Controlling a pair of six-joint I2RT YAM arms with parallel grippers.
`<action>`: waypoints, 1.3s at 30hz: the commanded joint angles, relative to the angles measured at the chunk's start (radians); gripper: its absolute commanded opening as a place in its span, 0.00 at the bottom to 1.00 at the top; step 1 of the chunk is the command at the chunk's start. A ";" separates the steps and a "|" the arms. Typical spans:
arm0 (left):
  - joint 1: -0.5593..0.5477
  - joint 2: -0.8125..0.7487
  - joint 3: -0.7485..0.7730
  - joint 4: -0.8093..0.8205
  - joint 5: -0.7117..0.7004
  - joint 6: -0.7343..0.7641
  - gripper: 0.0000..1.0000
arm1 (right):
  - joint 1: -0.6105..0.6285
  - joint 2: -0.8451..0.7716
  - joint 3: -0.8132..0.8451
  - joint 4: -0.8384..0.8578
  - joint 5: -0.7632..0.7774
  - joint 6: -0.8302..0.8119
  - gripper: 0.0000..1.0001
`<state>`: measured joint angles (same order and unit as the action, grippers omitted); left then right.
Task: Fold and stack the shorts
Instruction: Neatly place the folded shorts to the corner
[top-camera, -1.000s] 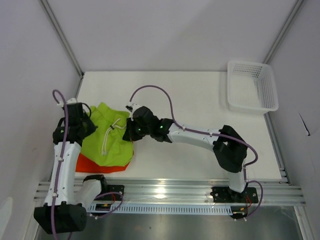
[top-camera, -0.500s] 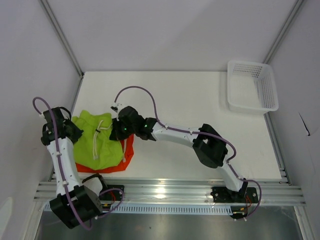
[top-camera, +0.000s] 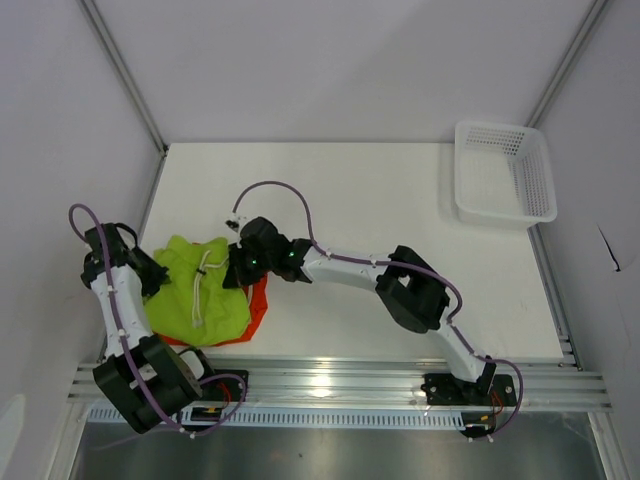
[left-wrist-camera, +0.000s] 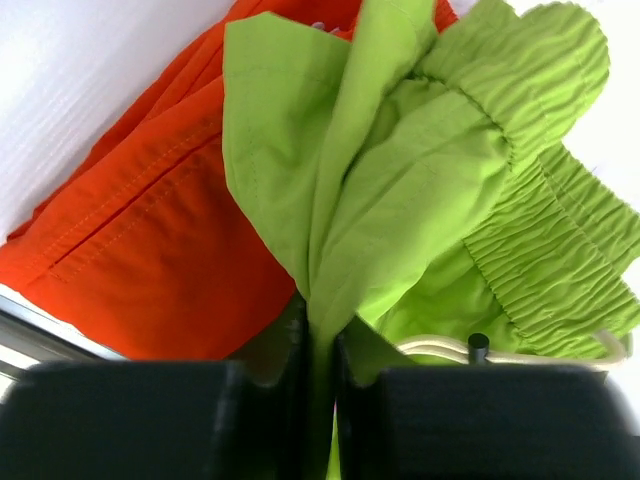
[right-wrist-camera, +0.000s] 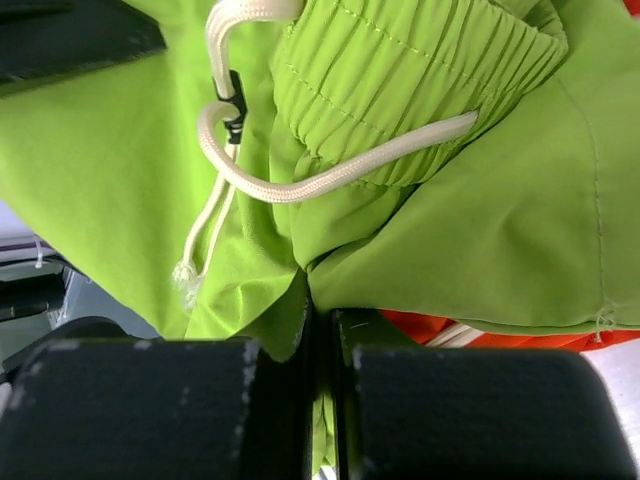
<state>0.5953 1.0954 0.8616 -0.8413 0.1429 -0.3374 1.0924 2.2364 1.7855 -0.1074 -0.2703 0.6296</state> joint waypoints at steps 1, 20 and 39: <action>0.026 0.006 0.011 0.028 0.017 0.005 0.18 | -0.023 0.035 -0.038 0.081 -0.070 0.050 0.00; 0.023 -0.147 0.114 0.062 0.061 -0.029 0.97 | -0.101 -0.152 -0.215 0.029 -0.038 0.039 0.75; -0.054 -0.013 0.068 0.257 0.337 -0.184 0.93 | -0.101 0.044 0.107 0.062 -0.192 0.041 1.00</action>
<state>0.5571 1.0607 0.9504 -0.6548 0.4011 -0.4702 0.9890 2.2192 1.8050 -0.0139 -0.4461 0.6788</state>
